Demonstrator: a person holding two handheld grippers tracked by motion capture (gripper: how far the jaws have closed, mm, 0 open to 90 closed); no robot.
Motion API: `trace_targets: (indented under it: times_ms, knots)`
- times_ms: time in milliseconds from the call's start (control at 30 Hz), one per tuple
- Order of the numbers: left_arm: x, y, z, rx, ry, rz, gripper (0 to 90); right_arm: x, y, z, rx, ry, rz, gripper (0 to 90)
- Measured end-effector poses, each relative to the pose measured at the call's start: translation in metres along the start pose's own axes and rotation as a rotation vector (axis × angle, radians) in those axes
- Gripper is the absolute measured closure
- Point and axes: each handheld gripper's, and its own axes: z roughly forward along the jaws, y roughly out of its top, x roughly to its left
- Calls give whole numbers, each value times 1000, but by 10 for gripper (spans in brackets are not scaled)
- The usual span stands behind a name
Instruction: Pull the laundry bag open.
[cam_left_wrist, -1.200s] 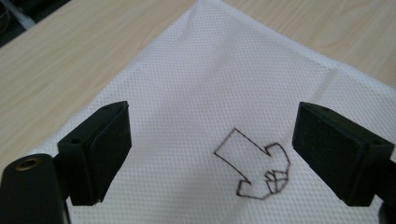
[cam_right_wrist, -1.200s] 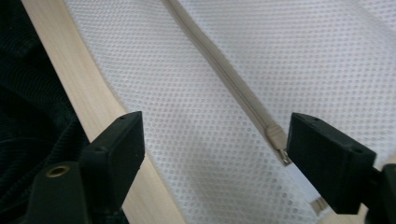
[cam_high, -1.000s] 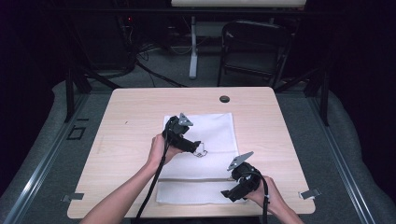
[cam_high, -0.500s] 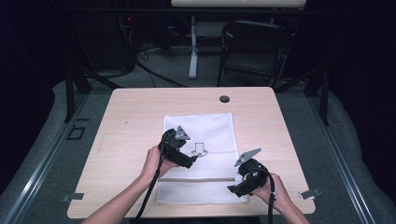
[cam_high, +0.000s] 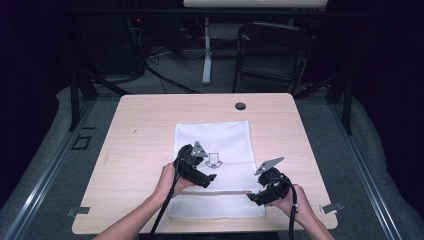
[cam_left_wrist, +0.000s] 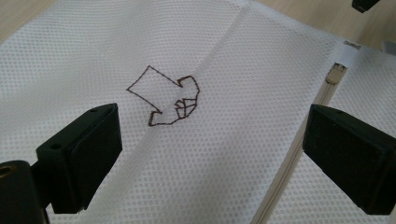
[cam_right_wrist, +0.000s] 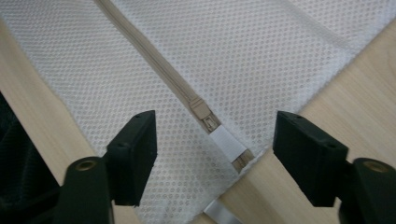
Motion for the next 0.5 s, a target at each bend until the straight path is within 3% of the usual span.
trace_targets:
  times_ms: [100, 133, 167, 233, 367, 500]
  knots:
    - [-4, 0, 3, 4, -9, 12, 51, -4, -1, 0, 13, -12, 12, 469]
    - [-4, 0, 3, 4, -9, 12, 52, -4, -1, 0, 13, -12, 12, 469]
    - [-7, 0, 5, 1, -11, 21, 56, -7, -2, 1, 17, -15, 27, 583]
    - [-9, 0, 7, 2, -17, 28, 60, -9, -3, 3, 26, -18, 40, 685]
    - [-12, -1, 11, 15, -43, 46, 82, -14, -5, 12, 58, -4, 69, 802]
    - [-15, -3, 15, 12, -71, 64, 118, -15, -6, 21, 94, -20, 69, 881]
